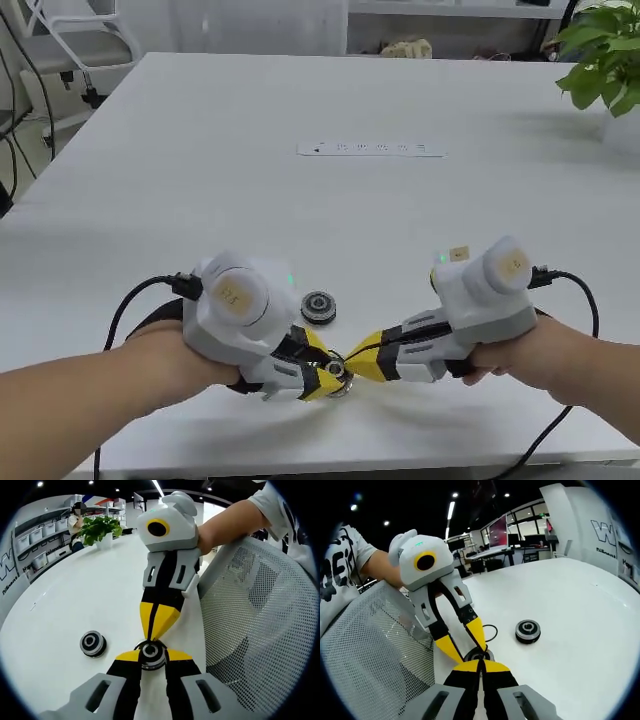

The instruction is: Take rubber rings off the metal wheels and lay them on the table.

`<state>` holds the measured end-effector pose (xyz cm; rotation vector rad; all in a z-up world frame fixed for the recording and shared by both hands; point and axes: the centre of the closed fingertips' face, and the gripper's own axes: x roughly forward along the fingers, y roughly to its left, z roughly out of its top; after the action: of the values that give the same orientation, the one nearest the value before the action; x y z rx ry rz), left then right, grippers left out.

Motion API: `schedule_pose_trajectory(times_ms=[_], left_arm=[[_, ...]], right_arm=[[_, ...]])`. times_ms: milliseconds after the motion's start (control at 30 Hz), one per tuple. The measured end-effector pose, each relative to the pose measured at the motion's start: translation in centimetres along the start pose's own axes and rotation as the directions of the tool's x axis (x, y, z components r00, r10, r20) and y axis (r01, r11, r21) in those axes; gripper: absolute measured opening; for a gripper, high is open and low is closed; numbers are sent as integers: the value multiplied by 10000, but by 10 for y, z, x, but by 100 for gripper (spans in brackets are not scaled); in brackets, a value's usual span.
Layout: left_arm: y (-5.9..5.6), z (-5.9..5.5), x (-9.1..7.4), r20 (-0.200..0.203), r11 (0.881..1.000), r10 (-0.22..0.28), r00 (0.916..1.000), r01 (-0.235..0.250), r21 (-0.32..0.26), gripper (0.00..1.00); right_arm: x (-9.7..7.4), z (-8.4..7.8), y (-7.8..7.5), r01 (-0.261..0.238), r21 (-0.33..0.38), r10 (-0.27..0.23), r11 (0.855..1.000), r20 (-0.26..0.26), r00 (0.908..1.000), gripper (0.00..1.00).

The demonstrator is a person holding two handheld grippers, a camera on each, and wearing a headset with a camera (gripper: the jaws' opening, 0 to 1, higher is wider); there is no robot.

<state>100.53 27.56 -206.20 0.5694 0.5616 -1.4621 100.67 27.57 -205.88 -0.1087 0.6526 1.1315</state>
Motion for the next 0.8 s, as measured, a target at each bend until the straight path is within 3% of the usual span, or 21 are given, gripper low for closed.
schedule_pose_trajectory(times_ms=[467, 800], left_arm=[[-1, 10, -18, 549, 9988, -8, 9985, 35, -486, 23], [2, 8, -35, 787, 9958, 220, 9967, -148, -901, 31]], right_arm=[[-1, 1, -2, -21, 46, 21, 10000, 69, 10000, 0], [-1, 2, -2, -47, 108, 45, 9999, 126, 9999, 0]])
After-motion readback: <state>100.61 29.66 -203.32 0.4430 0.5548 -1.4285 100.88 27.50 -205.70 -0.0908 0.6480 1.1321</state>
